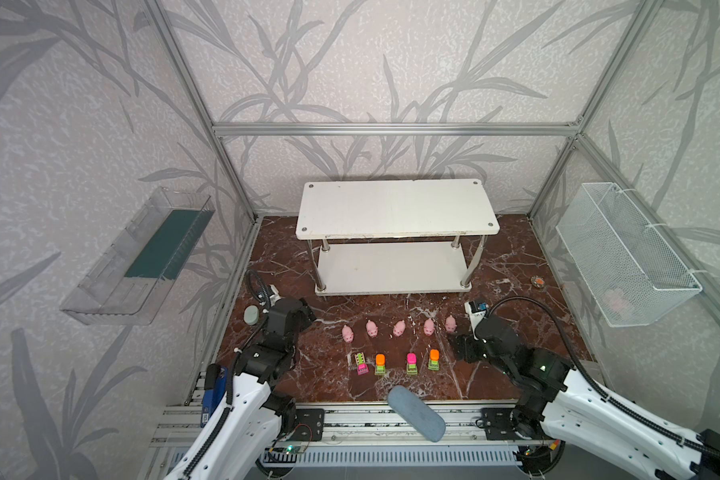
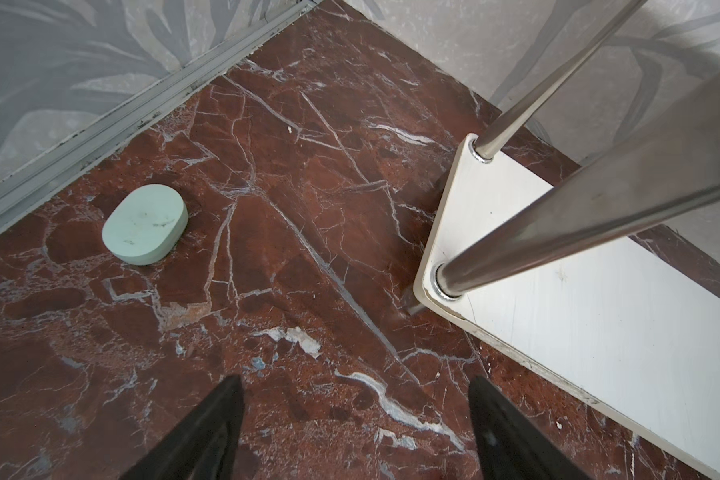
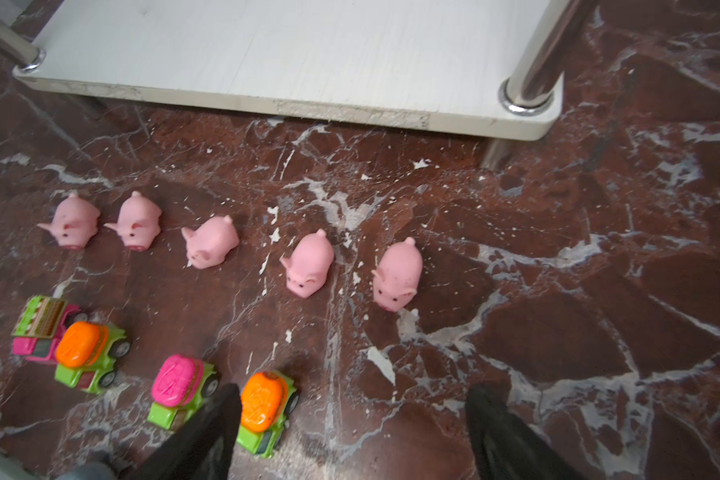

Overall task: Place and organize the plastic toys onto the shelf
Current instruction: 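Move the right gripper over the toy cars while the left arm lifts slightly, then lower the right gripper and grasp the orange-topped green toy car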

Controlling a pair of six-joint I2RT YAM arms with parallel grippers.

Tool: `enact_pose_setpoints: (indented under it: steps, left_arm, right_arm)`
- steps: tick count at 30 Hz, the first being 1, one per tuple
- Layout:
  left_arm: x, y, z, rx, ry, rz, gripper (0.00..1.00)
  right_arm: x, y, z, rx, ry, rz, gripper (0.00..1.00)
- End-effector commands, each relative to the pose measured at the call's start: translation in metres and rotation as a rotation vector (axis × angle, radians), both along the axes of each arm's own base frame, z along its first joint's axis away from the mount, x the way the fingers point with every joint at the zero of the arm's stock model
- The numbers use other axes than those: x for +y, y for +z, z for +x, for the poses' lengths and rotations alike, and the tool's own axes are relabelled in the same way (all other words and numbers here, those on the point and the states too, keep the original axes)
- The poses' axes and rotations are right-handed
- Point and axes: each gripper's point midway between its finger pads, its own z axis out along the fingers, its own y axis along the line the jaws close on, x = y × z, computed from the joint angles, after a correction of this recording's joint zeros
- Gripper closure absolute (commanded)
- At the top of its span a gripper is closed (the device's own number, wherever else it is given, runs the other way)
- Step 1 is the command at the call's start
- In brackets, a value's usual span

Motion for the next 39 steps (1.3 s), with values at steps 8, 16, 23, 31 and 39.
enact_pose_setpoints:
  steps: [8,16,23,31,39]
  left_arm:
    - [0.003,0.000,-0.007,-0.041,0.046,-0.056,0.17]
    - [0.004,0.003,-0.010,-0.081,0.046,-0.069,0.17]
    - [0.005,0.004,-0.012,-0.099,0.048,-0.071,0.17]
    - [0.004,0.001,-0.010,-0.099,0.049,-0.078,0.17]
    - [0.002,-0.005,-0.008,-0.088,0.046,-0.082,0.16]
  right_arm:
    - [0.036,-0.013,-0.027,0.156,0.050,-0.007,0.22]
    - [0.063,-0.040,-0.039,0.215,0.087,-0.059,0.22]
    - [0.066,-0.050,-0.032,0.199,0.055,-0.087,0.27]
    - [0.065,-0.056,-0.022,0.170,0.022,-0.141,0.33]
    - [0.071,-0.060,-0.014,0.151,0.010,-0.155,0.35]
